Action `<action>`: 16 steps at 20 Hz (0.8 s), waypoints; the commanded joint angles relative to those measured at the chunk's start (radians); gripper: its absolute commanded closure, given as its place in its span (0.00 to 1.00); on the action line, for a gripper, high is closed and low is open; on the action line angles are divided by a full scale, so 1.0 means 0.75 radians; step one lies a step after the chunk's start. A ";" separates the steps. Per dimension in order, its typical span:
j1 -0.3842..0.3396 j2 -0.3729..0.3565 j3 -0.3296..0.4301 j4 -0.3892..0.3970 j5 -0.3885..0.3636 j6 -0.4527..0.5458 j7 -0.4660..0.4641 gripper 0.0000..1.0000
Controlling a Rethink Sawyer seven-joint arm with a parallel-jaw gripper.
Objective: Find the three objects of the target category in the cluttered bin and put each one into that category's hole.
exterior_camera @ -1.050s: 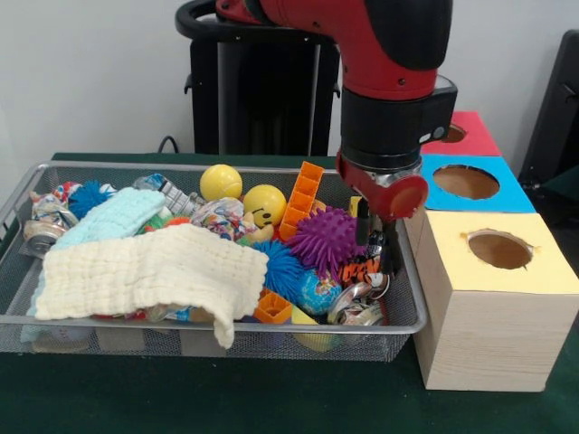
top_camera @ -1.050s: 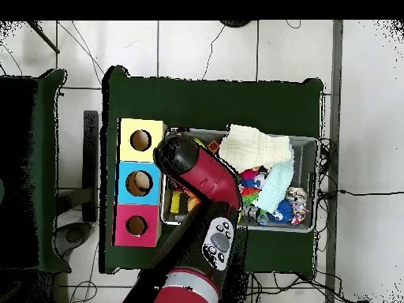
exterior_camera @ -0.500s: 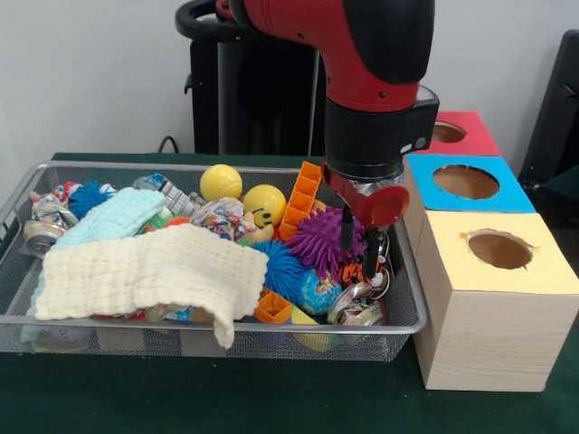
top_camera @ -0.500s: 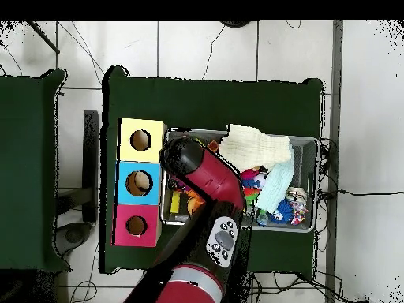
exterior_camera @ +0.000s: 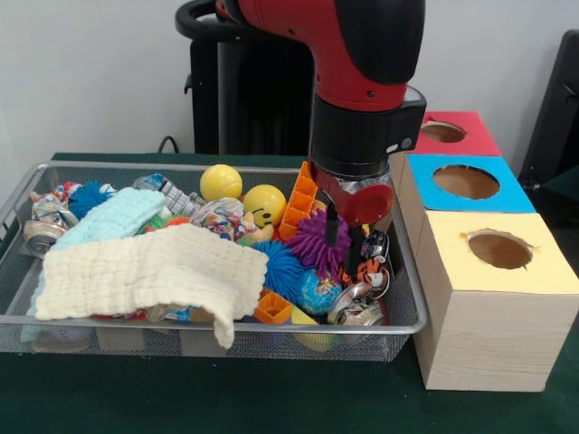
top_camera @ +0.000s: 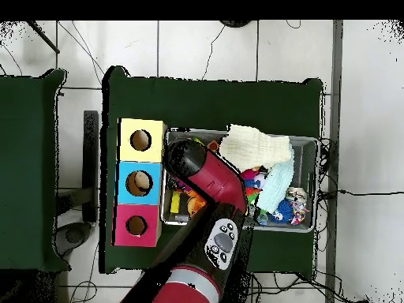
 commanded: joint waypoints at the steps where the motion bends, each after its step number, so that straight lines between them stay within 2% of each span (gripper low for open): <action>1: -0.005 0.063 0.046 -0.019 -0.024 0.075 0.333 0.00; 5: 0.011 0.070 0.017 -0.031 -0.037 0.130 0.355 0.00; 13: 0.000 0.070 0.048 0.003 -0.011 0.082 0.333 0.00; 16: 0.007 0.076 0.041 -0.005 -0.011 0.100 0.351 0.00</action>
